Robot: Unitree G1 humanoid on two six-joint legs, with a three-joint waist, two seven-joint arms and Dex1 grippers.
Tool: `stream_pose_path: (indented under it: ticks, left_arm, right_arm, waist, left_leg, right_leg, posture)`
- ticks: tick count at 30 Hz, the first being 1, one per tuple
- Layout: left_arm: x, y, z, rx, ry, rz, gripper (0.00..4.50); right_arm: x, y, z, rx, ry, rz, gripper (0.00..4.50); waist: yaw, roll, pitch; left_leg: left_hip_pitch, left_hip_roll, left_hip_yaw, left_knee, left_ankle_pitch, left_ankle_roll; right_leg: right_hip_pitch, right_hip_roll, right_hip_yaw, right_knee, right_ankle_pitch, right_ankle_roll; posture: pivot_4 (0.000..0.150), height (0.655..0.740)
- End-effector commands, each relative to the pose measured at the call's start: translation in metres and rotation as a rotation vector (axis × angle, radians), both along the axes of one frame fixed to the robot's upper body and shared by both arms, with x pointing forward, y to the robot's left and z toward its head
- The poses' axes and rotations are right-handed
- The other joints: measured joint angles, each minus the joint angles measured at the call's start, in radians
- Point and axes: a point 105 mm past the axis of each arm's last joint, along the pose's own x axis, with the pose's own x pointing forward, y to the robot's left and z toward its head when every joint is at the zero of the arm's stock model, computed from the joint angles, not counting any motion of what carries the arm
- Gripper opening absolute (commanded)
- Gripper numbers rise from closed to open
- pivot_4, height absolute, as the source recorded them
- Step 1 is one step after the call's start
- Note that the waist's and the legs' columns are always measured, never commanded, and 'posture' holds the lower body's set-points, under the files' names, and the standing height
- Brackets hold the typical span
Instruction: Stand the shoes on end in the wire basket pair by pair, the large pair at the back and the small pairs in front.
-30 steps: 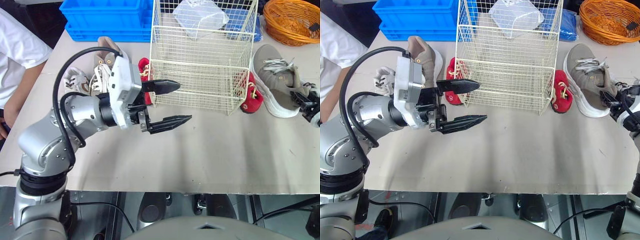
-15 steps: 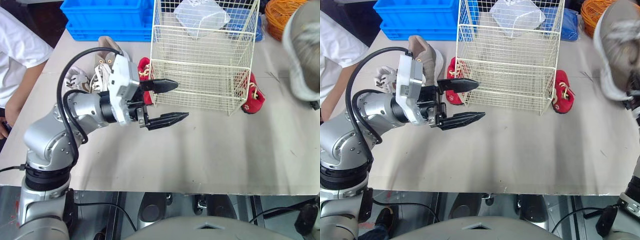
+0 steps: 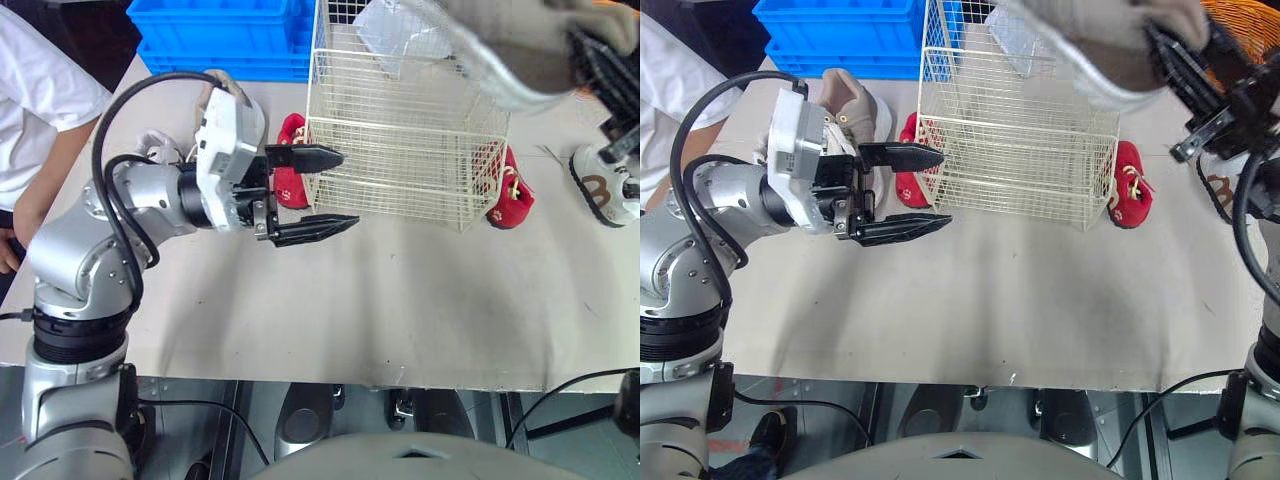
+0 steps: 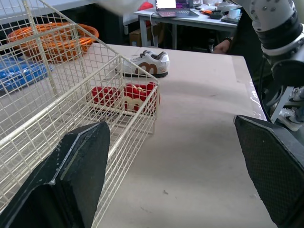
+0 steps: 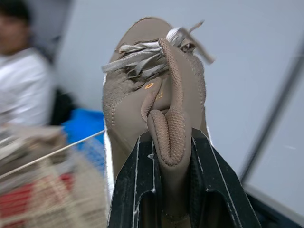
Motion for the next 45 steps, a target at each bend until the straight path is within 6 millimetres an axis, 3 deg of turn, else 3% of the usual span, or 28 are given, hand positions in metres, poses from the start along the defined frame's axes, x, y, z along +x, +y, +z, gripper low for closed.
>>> stream_pose_path:
  ticks: [1, 8, 18, 24, 30, 33, 36, 40, 42, 45]
  left_arm:
    - [-0.016, 0.005, 0.017, -0.018, -0.038, -0.050, 4.50]
    - [-0.030, 0.018, 0.018, 0.016, 0.020, -0.089, 4.50]
    - [-0.025, 0.029, 0.041, -0.020, -0.012, -0.040, 4.50]
    - [-0.015, 0.026, 0.026, 0.084, 0.025, -0.030, 4.50]
    - [-0.008, 0.025, -0.004, 0.283, 0.064, -0.070, 4.50]
    - [-0.004, 0.024, -0.008, 0.314, 0.059, -0.091, 3.73]
    - [-0.009, 0.019, -0.006, 0.301, 0.068, -0.148, 2.28]
    - [-0.012, 0.018, -0.009, 0.322, 0.074, -0.188, 0.93]
    - [-0.013, 0.017, -0.009, 0.324, 0.075, -0.203, 0.56]
    - [-0.011, 0.014, -0.007, 0.300, 0.056, -0.202, 0.50]
  right_arm:
    - [-0.015, 0.007, 0.012, -0.211, -0.095, 0.091, 0.03]
    - [-0.022, 0.025, -0.006, -0.523, -0.065, 0.245, 0.03]
    - [-0.034, 0.041, -0.023, -0.839, -0.127, 0.430, 0.03]
    - [-0.039, 0.060, -0.025, -0.873, -0.162, 0.531, 0.03]
    - [-0.039, 0.071, -0.027, -0.915, -0.192, 0.598, 0.03]
    - [-0.039, 0.074, -0.030, -0.920, -0.193, 0.615, 0.00]
    - [-0.037, 0.074, -0.031, -0.933, -0.196, 0.613, 0.00]
    - [-0.033, 0.073, -0.031, -0.945, -0.193, 0.596, 0.00]
    - [-0.032, 0.073, -0.031, -0.938, -0.184, 0.590, 0.00]
    - [-0.029, 0.072, -0.029, -0.905, -0.172, 0.562, 0.00]
  waist:
    - [-0.005, 0.000, 0.000]
    - [-0.014, 0.000, 0.000]
    - [-0.011, -0.001, 0.000]
    - [-0.013, -0.001, 0.000]
    - [-0.011, -0.001, 0.001]
    - [-0.011, -0.001, 0.001]
    - [-0.012, -0.002, 0.001]
    - [-0.012, -0.002, 0.001]
    - [-0.012, -0.002, 0.001]
    - [-0.012, -0.002, 0.001]
  left_leg:
    - [0.000, 0.000, 0.000, 0.000, 0.000, 0.000]
    - [0.001, 0.002, -0.002, -0.001, 0.000, 0.000]
    - [0.001, 0.001, -0.004, 0.001, 0.000, 0.000]
    - [0.001, 0.001, -0.004, 0.001, 0.000, 0.000]
    - [0.001, 0.001, -0.004, 0.001, 0.000, 0.000]
    - [0.001, 0.001, -0.004, 0.002, 0.000, 0.000]
    - [0.001, 0.001, -0.004, 0.002, 0.000, 0.000]
    - [0.001, 0.001, -0.004, 0.002, 0.000, 0.000]
    - [0.001, 0.001, -0.004, 0.002, 0.000, 0.000]
    - [0.001, 0.001, -0.004, 0.002, 0.000, 0.000]
  right_leg:
    - [0.000, 0.000, 0.000, 0.000, 0.000, 0.000]
    - [0.001, 0.002, -0.001, 0.000, 0.000, 0.000]
    - [0.003, 0.001, -0.002, -0.001, 0.000, 0.000]
    - [0.003, 0.001, -0.002, 0.000, 0.000, 0.000]
    - [0.003, 0.001, -0.003, -0.001, 0.000, 0.000]
    - [0.003, 0.002, -0.003, 0.000, 0.000, 0.000]
    - [0.002, 0.002, -0.003, 0.000, 0.000, 0.000]
    - [0.002, 0.002, -0.003, 0.000, 0.000, 0.000]
    - [0.002, 0.002, -0.003, 0.000, 0.000, 0.000]
    - [0.002, 0.001, -0.003, 0.000, 0.000, 0.000]
  posture:
    - [0.150, 0.6860]
    - [0.150, 0.6860]
    - [0.150, 0.6860]
    - [0.150, 0.6860]
    - [0.150, 0.6860]
    - [0.150, 0.6860]
    - [0.150, 0.6860]
    - [0.150, 0.6860]
    - [0.150, 0.6860]
    - [0.150, 0.6860]
